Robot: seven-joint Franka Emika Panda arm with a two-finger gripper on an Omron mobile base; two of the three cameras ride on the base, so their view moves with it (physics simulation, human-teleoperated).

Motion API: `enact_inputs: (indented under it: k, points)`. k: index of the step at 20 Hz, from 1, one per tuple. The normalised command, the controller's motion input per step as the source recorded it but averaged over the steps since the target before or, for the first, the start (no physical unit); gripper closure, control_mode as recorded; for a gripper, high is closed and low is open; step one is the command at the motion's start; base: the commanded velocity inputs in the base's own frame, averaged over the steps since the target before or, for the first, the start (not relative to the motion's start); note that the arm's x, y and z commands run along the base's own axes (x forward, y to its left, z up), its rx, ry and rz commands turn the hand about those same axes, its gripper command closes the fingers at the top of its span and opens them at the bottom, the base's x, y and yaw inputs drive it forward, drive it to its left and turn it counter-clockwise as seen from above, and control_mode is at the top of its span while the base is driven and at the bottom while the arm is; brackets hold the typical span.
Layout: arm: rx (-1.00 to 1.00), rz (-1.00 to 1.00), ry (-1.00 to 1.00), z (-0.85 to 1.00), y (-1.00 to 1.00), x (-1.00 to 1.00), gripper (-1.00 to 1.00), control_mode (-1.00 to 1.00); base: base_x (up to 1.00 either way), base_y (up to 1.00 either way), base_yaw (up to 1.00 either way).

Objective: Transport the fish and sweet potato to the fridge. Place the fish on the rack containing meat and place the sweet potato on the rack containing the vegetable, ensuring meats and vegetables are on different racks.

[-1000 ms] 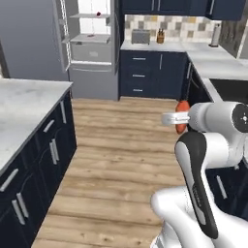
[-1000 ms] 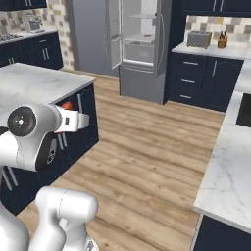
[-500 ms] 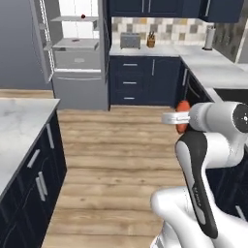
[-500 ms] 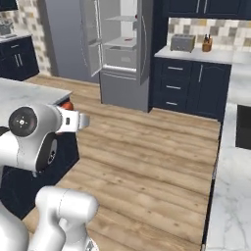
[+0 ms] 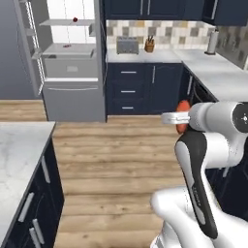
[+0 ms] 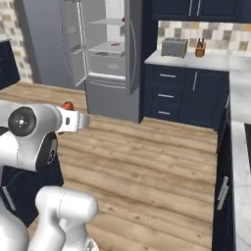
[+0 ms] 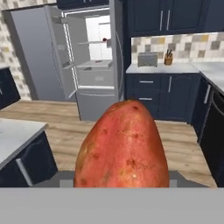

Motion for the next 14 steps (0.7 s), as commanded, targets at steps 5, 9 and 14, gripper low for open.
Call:
enact_inputs:
  k: [5, 9, 14]
  points:
    - [0.00, 0.00, 0.00, 0.00, 0.00, 0.00, 1.00, 1.00, 1.00, 0.00, 0.00]
    - [0.00, 0.00, 0.00, 0.00, 0.00, 0.00, 1.00, 1.00, 1.00, -0.01, 0.00]
    - [0.00, 0.00, 0.00, 0.00, 0.00, 0.00, 1.00, 1.00, 1.00, 0.00, 0.00]
